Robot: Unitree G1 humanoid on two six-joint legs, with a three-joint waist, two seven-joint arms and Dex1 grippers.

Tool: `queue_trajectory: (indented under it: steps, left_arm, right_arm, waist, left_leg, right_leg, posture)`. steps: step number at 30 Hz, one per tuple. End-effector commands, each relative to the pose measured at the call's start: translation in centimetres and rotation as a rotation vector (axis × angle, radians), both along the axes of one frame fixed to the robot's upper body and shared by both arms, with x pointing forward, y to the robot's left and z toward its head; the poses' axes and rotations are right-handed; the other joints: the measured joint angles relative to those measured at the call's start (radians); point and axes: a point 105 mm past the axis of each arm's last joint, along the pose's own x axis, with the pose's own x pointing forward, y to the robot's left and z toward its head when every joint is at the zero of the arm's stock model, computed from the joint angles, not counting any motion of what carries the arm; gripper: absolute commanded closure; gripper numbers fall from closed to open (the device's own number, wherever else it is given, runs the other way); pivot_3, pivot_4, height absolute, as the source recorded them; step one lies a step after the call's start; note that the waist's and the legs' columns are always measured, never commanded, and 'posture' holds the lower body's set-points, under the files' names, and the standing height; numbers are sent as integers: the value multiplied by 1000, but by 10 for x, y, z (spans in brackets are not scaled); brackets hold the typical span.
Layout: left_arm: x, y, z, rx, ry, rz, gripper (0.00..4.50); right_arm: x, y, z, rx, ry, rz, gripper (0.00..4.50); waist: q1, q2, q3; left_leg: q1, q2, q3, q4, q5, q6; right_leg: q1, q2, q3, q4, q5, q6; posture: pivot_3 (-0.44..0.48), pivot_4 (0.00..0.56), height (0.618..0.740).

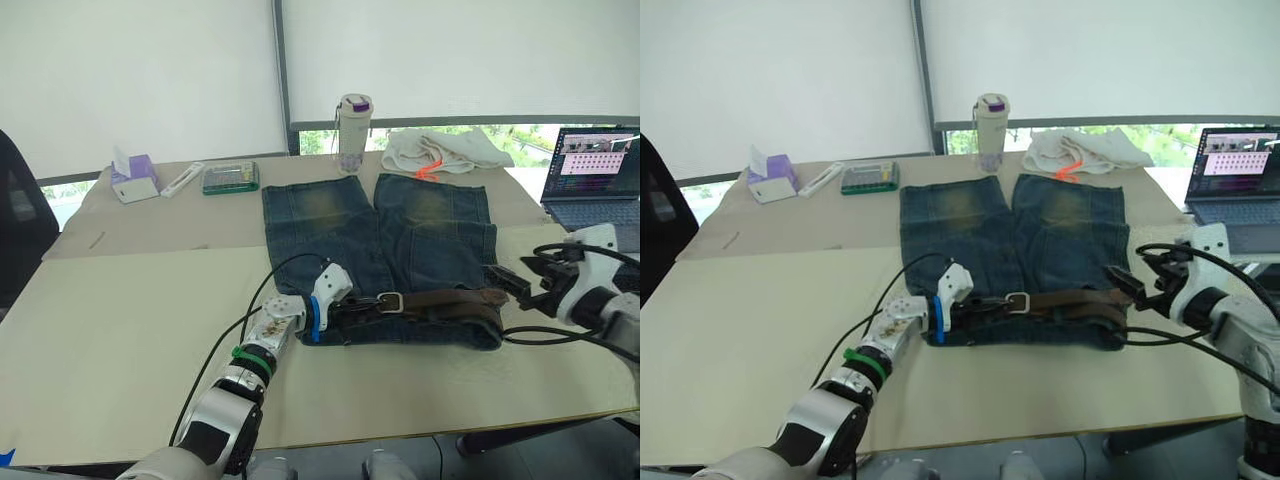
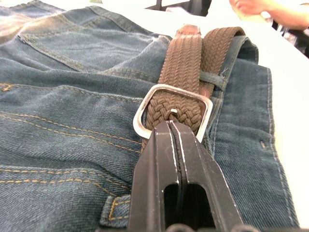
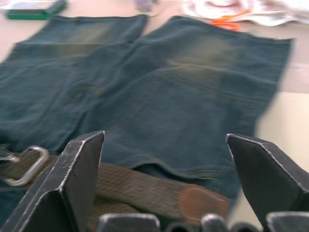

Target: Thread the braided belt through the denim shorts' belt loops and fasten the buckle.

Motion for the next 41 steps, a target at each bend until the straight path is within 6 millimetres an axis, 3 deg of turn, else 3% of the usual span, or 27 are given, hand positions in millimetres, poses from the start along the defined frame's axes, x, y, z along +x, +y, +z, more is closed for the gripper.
queue_trajectory:
  steps: [1,6,8,10,16,23,24,29,37,41]
  left_arm:
    - [2,20,8,-14,-36,32,4500]
    - [8,42,45,-82,-149,98,4500]
    - [13,51,64,-124,-195,146,4500]
    - [14,57,78,-161,-213,169,4500]
    - [4,65,100,-234,-180,198,4500]
    - [-31,125,70,18,-105,241,4500]
    - [-37,138,61,64,-80,249,4245]
    - [-64,182,35,226,-15,268,2655]
    - [-96,217,2,397,33,276,2]
    - [-94,220,0,396,28,292,0]
  right_arm:
    - [-3,25,2,-13,-77,126,1586]
    - [-4,40,-20,-38,-64,217,3218]
    - [-2,40,-24,-41,-59,223,4021]
    - [-1,38,-27,-42,-58,225,4488]
    - [-3,31,-29,-63,-67,244,4488]
    - [-20,-7,-36,-188,-97,195,4488]
    - [-25,-14,-39,-192,-84,206,4498]
    - [-53,-40,-61,-247,30,297,2894]
    - [-77,-59,-68,-194,62,325,135]
    - [-79,-63,-69,-197,69,314,61]
  waist:
    - [-2,1,1]
    - [-1,3,6]
    - [5,3,7]
    - [13,4,7]
    - [29,4,7]
    - [18,4,7]
    - [18,5,7]
    - [25,5,9]
    - [27,4,11]
    - [27,4,11]
  left_leg:
    - [0,0,0,0,0,0]
    - [-1,2,0,0,0,0]
    - [-1,1,0,0,1,-1]
    - [-1,1,0,0,1,-1]
    - [-1,1,0,0,1,-1]
    - [-1,2,0,-1,1,-1]
    - [0,3,1,-1,1,-1]
    - [0,3,2,-1,1,-1]
    - [0,6,1,-4,0,-1]
    - [0,7,1,-4,0,-1]
  right_leg:
    - [0,0,0,0,0,0]
    - [-3,0,0,1,2,-3]
    - [-4,-1,0,1,2,-3]
    - [-3,-1,0,0,2,-3]
    - [-4,-2,0,-1,6,-10]
    - [-6,0,0,0,7,-11]
    - [-6,1,0,0,6,-11]
    - [-5,-1,0,-1,5,-11]
    - [-5,-2,1,-2,2,-10]
    - [-5,-2,1,-1,1,-10]
  posture:
    - [0,150,740]
    - [0,150,740]
    - [0,150,740]
    - [0,150,740]
    - [0,150,740]
    - [0,150,740]
    - [0,150,740]
    - [0,150,740]
    - [0,150,740]
    - [0,150,740]
